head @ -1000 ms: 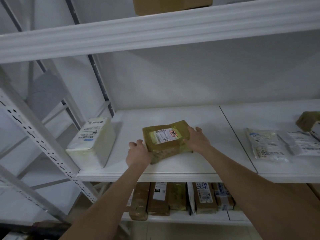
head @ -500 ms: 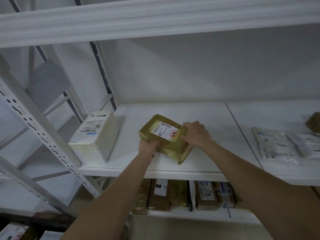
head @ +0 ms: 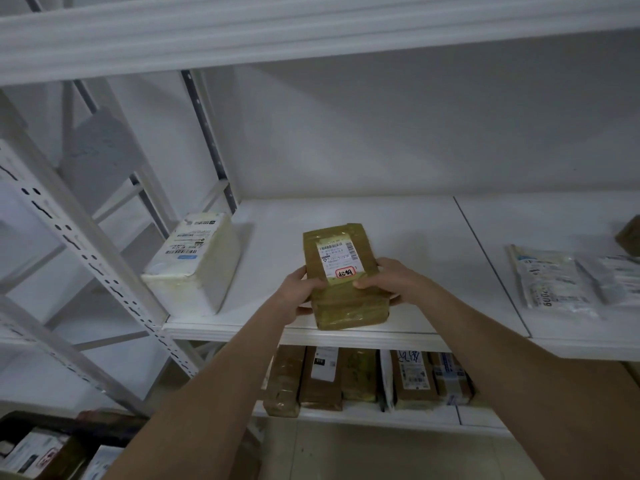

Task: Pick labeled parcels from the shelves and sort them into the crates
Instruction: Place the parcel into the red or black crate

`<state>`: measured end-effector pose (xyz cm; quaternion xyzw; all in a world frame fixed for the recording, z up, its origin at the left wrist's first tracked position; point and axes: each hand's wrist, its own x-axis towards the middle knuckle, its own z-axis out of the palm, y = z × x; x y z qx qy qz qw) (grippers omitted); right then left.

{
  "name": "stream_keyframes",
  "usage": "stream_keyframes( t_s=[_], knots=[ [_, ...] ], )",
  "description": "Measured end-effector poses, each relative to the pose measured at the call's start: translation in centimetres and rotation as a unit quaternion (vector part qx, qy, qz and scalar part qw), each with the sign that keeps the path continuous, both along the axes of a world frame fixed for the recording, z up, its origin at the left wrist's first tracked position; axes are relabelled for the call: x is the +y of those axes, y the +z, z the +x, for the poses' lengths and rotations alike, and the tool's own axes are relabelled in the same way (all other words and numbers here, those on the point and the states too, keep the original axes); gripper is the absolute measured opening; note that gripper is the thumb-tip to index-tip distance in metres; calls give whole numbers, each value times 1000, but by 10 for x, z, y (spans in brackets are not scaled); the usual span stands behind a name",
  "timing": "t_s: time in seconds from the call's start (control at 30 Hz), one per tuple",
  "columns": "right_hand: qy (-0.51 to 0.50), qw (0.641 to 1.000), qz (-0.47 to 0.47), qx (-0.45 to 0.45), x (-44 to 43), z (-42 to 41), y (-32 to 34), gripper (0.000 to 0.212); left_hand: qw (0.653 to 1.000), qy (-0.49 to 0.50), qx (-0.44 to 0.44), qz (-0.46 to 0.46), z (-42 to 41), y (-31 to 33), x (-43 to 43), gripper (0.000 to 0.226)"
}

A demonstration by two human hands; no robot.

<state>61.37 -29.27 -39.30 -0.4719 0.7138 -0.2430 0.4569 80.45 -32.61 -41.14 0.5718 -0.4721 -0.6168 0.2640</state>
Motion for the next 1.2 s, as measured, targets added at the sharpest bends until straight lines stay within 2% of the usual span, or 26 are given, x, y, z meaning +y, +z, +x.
stream_keyframes(
  t_s=[0.1,0.27,0.4,0.57,0.83,1.03,1.2],
  knots=[
    [-33,997,-17,-64,10,4,1,66,1000,4,10,-16,0,4,5,56],
    [-68,986,-71,-132,26,4,1,81,995,-26,-8,-92,-3,20,17,64],
    [-55,983,-112,-134,38,1,-2,84,989,-28,-23,-145,-9,23,35,68],
    [-31,984,-129,-122,57,-3,3,75,987,-18,-30,-158,-12,22,58,69],
    [15,984,-138,-111,78,10,4,86,984,24,-35,-170,-3,26,99,68],
    [68,985,-129,-97,90,41,-8,91,982,103,-11,-159,27,13,137,70],
    [139,981,-123,-59,108,95,-32,94,979,168,-13,-114,76,-5,173,79]
  ],
)
